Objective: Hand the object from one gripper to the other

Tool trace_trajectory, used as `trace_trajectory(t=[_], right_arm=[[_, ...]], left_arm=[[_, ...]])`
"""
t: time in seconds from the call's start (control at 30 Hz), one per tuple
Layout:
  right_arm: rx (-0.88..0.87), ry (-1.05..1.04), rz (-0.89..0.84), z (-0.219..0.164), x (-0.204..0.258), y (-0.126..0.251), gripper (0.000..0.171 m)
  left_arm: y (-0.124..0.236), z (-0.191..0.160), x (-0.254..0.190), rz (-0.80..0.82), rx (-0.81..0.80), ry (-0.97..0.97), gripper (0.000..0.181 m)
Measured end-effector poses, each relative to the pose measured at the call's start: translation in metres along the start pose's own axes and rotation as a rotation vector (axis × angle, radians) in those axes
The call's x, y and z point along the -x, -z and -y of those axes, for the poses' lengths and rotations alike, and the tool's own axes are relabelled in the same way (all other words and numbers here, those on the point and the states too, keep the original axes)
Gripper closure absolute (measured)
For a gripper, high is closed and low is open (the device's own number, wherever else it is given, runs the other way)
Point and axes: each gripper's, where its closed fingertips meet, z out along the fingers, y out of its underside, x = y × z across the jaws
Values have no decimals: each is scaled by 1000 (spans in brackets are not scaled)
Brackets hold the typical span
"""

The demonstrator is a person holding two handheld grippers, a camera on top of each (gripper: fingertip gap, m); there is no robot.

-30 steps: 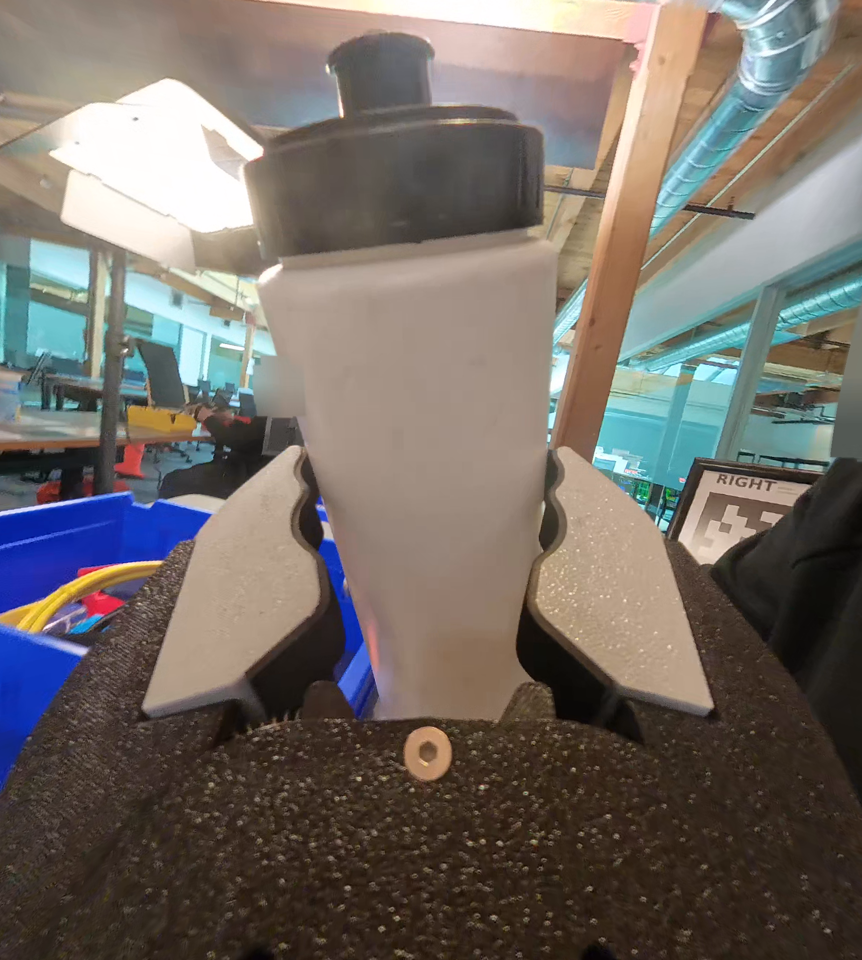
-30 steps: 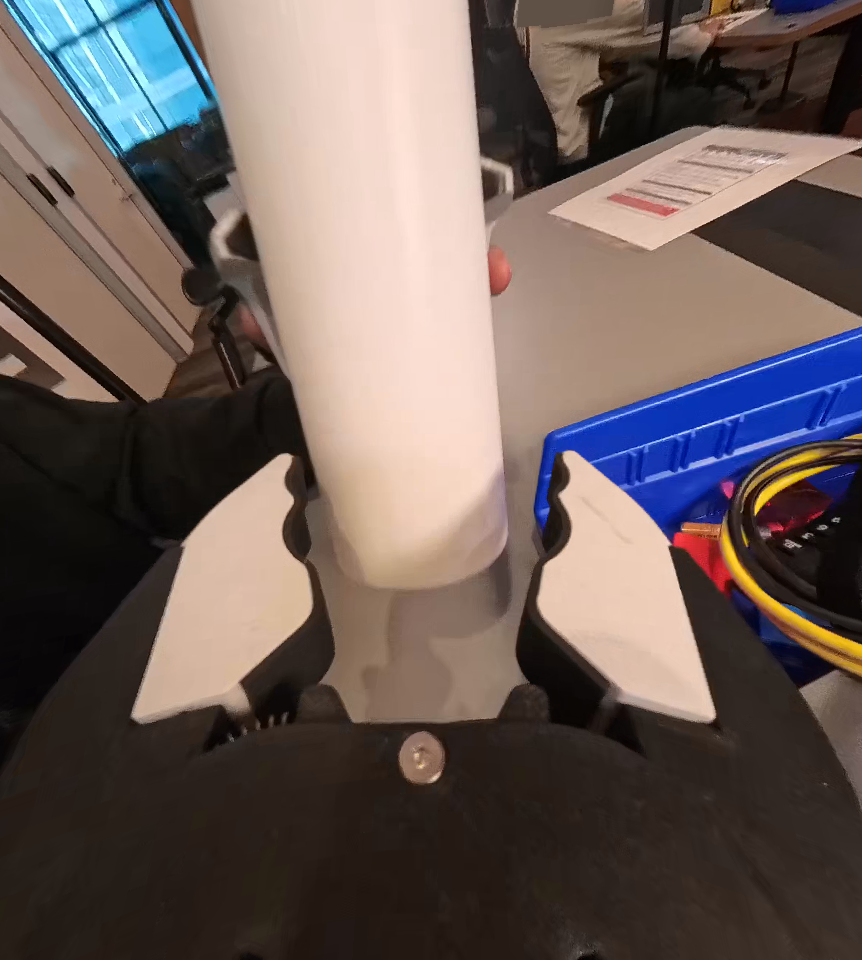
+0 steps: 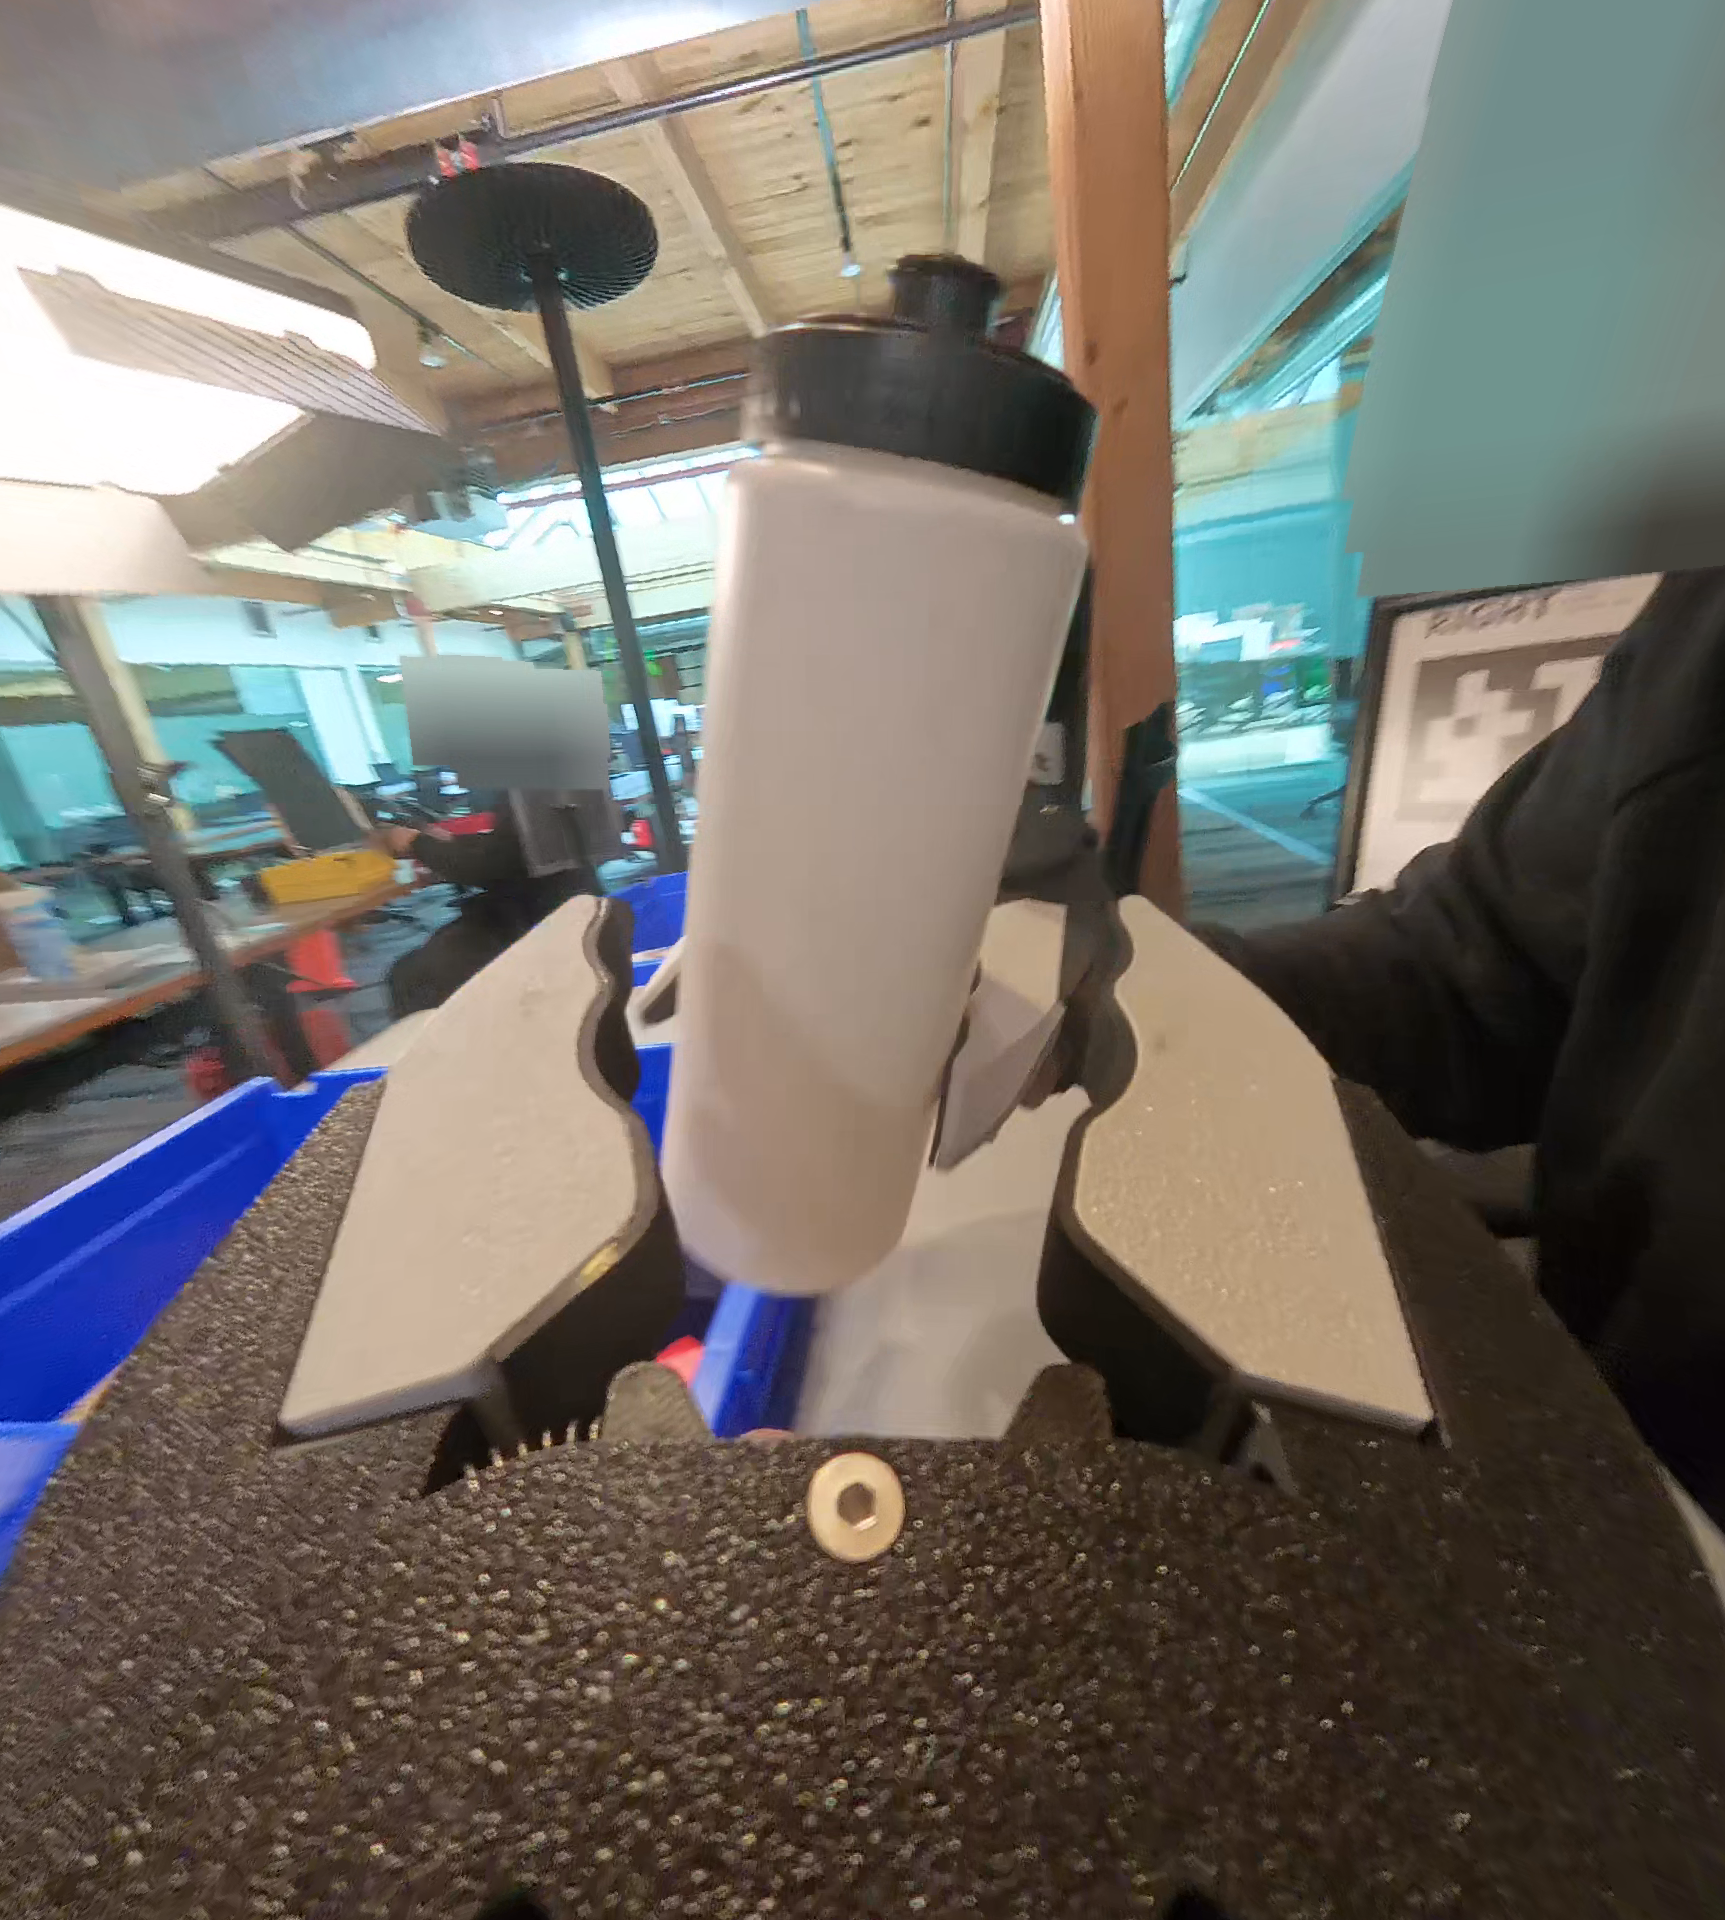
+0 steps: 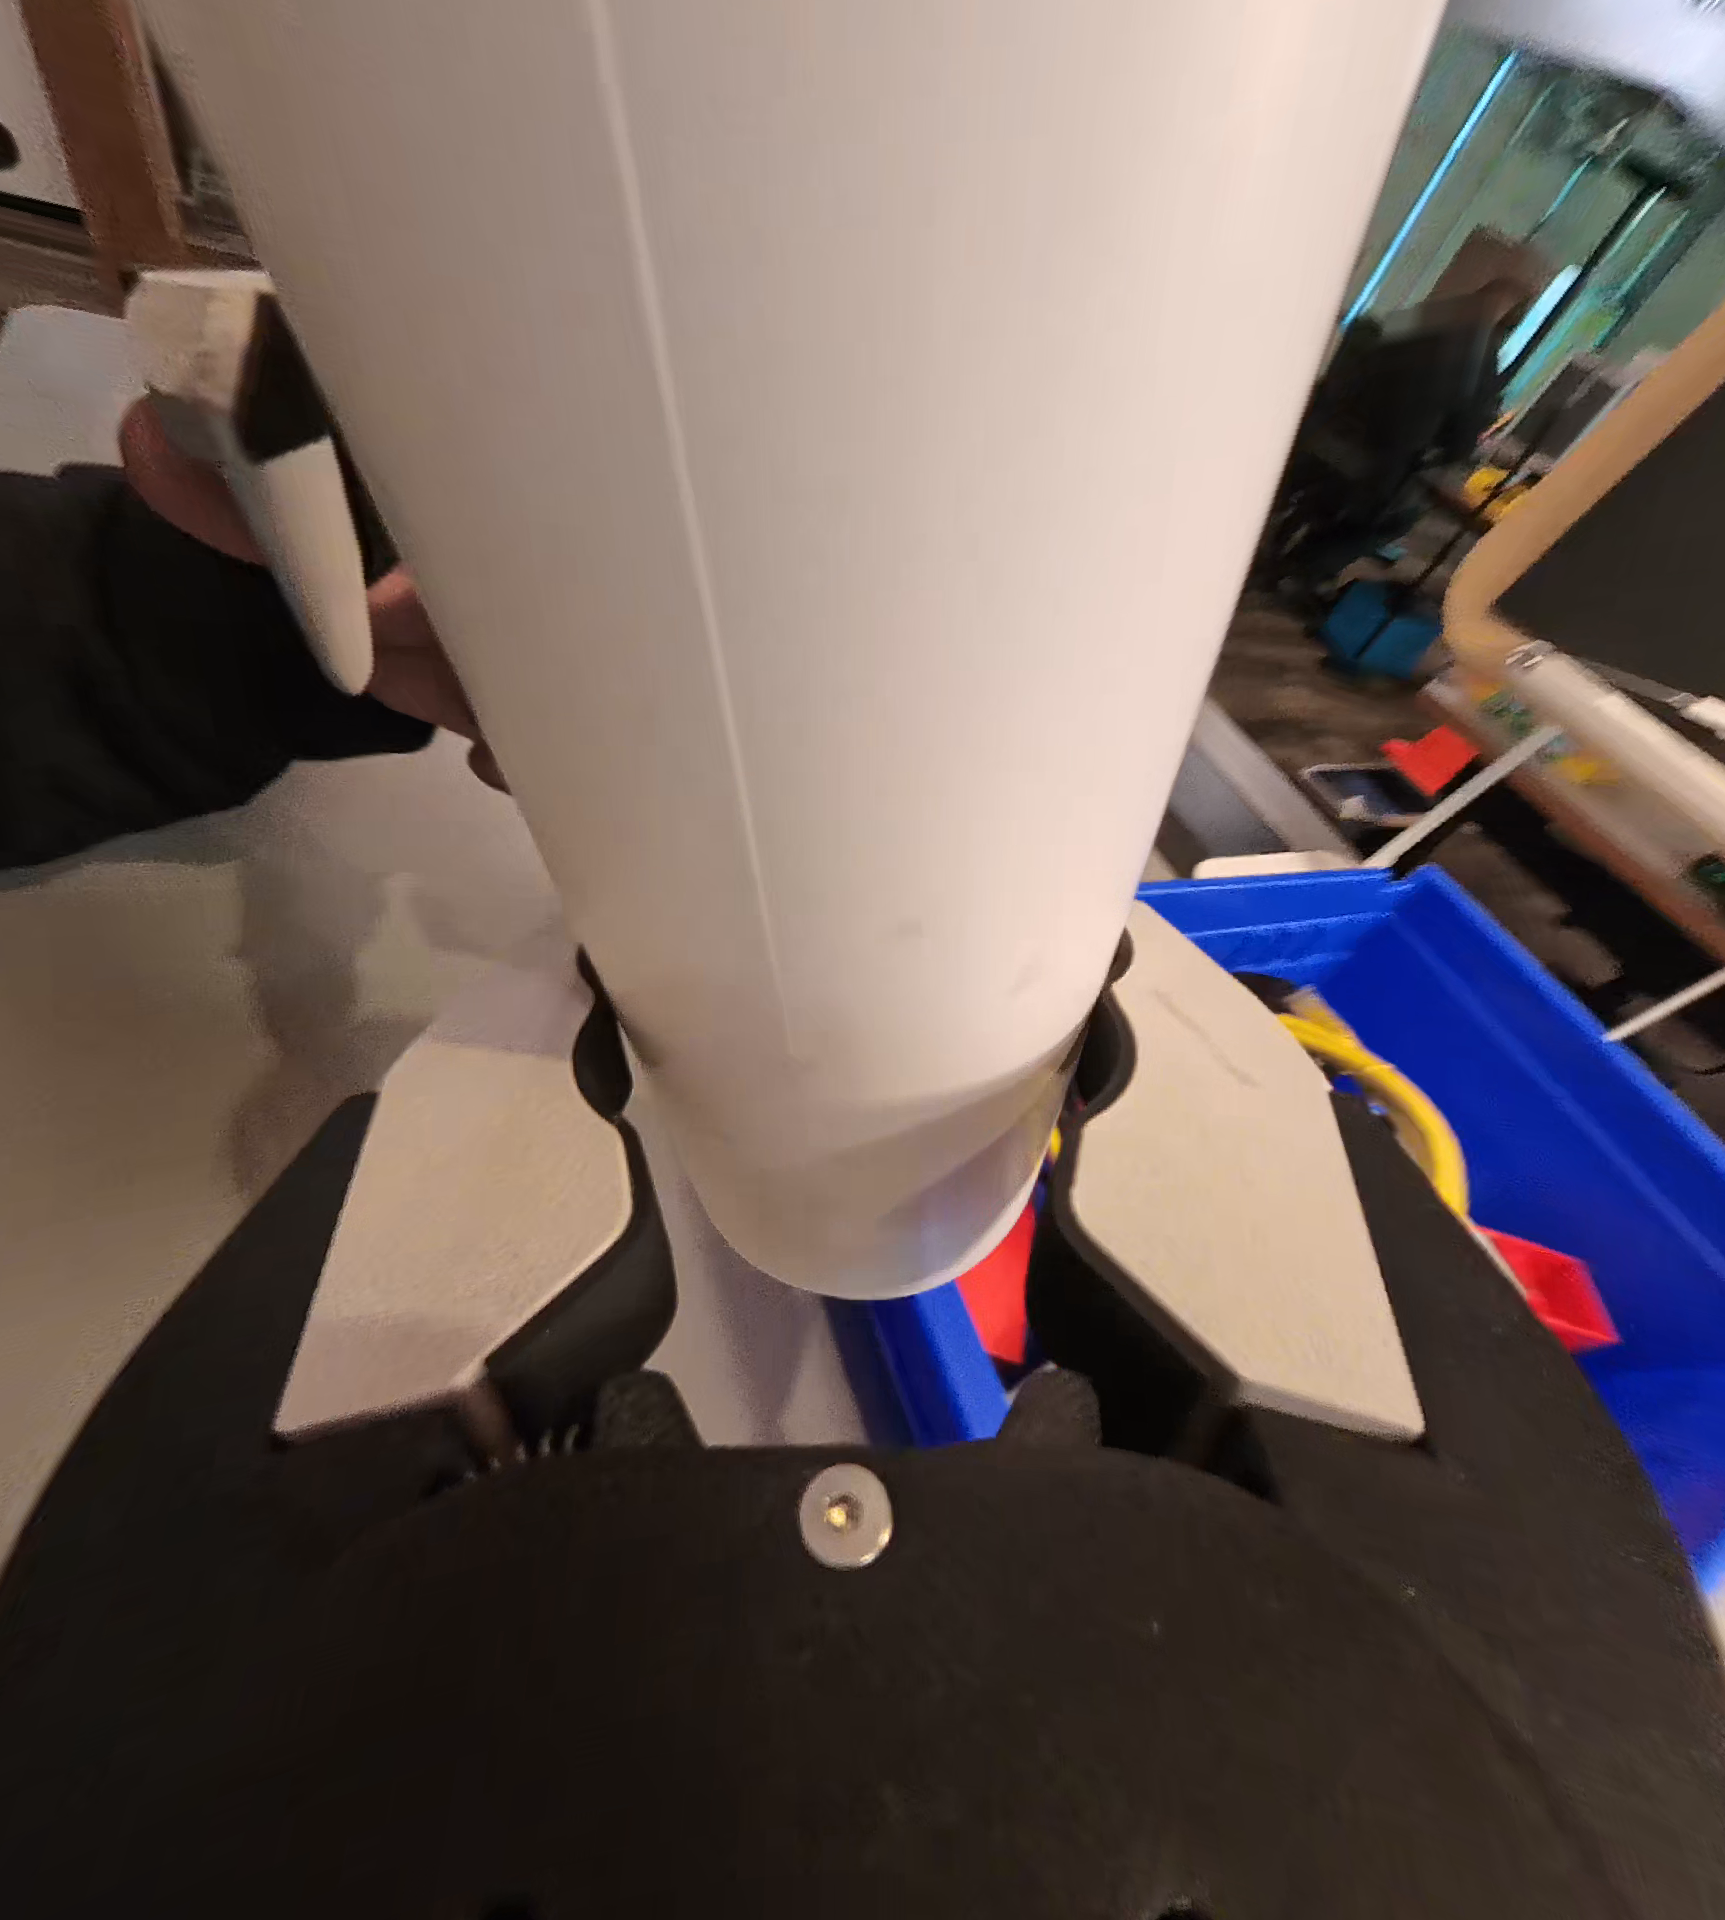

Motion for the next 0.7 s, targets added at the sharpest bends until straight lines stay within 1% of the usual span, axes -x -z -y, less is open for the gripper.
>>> trace_trajectory(t=[0.07,0.17,0.23,0.3,0.4,0.5,0.63,0.7], right_arm=[[-14,81,-86,3,-11,12,83],[34,226,-226,-1,-27,27,84],[97,300,-304,-8,-37,33,83],[176,364,-386,-17,-47,39,84],[264,458,-467,-27,-57,44,83],[292,542,-498,-32,-55,42,83],[309,642,-514,-32,-49,37,83],[283,668,-480,-31,-41,33,83]], left_arm=[[4,3,3,50,39,-88,93],[1,1,1,89,111,-210,85],[-3,4,0,140,130,-327,78],[-8,10,-2,210,136,-484,68],[-16,7,-4,270,207,-652,59],[-23,-3,-5,274,235,-690,52],[-32,-22,-15,204,245,-704,52],[-37,-26,-24,166,228,-709,52]])
